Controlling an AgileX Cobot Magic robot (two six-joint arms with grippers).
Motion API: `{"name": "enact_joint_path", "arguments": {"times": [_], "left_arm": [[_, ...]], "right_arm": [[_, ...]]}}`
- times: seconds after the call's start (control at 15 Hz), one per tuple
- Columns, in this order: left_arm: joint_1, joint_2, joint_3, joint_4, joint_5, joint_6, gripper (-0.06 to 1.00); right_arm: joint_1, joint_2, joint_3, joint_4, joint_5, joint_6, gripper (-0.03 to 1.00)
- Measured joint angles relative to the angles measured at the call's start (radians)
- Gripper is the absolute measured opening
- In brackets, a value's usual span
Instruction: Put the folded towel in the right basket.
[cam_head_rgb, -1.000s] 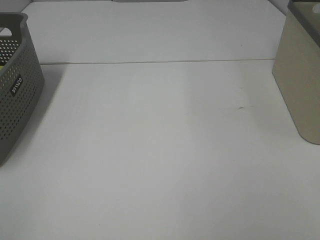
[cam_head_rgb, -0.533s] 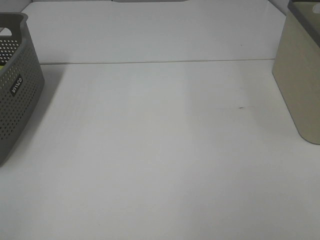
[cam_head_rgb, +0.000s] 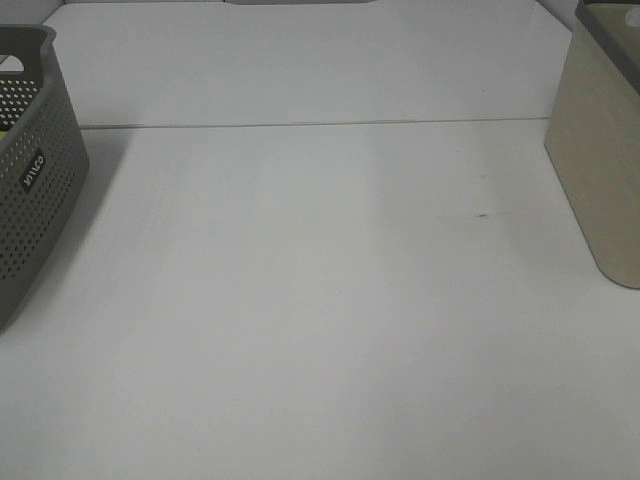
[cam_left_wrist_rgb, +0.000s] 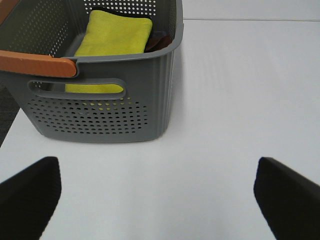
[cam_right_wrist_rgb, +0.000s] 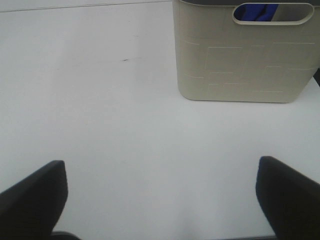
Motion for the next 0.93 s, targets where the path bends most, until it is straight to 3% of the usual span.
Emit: {"name": "enact_joint_path", "arguments": {"times": [0.93], "left_arm": [[0.000,0.000,0.000,0.000,0.000,0.000,0.97]], "right_arm": [[0.000,0.000,0.000,0.000,0.000,0.002,0.97]]}}
